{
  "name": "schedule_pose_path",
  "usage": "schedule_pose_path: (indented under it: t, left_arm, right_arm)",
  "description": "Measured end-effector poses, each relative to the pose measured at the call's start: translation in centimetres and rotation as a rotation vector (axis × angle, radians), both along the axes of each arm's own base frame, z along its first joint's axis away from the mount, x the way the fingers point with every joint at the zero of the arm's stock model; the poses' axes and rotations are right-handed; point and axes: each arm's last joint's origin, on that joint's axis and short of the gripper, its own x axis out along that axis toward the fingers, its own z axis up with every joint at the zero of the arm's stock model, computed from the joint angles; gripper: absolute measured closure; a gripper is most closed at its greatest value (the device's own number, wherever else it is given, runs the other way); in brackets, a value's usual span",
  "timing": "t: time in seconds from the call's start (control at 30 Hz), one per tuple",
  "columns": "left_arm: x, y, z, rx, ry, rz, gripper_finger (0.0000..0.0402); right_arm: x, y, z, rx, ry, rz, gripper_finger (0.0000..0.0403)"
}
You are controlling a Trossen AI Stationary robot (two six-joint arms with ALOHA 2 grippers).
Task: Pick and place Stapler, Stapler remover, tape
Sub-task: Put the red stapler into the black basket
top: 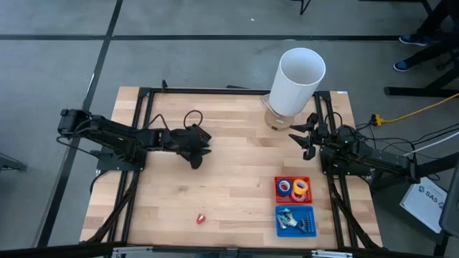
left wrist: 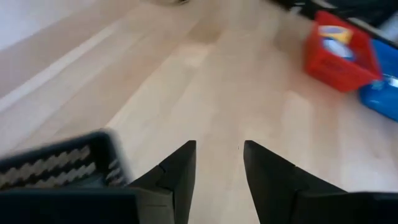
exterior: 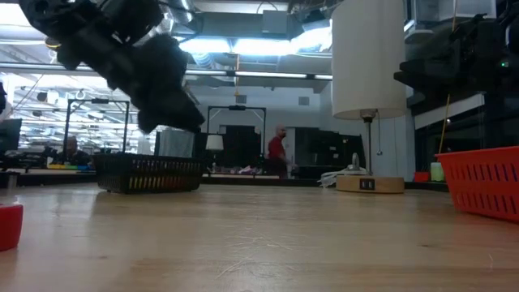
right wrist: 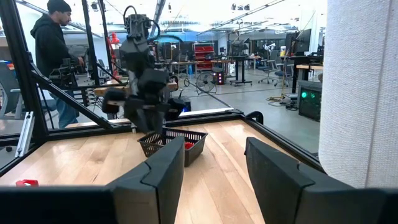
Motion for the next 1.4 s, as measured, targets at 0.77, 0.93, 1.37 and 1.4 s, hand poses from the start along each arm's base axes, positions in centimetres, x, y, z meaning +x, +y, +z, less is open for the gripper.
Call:
schedule_pose_path:
  t: [0.77,0.93,1.37,1.4]
  left_arm:
    - [1.6,-11.8,4.8,0.281,-0.155,-0.631,0.0272]
    - [2.6,-14.4,4.1,0.287,-0.111,-0.703,0.0272]
    - [4.8,-18.6,2.9,0.321,0.289,-0.866,0.0272]
    - [4.9,-18.7,3.1,0.315,0.304,-0.876,0.0272]
  right_arm:
    - [0.0,0.0,0.0,0.0,0.0,0.0,0.0231]
    - [0.0,0.0,0.0,0.0,0.0,0.0,0.0231]
    - [0.0,0.0,0.0,0.0,0.001,0.0,0.0231]
    - [0.0,0.0,0.0,0.0,0.0,0.0,0.0231]
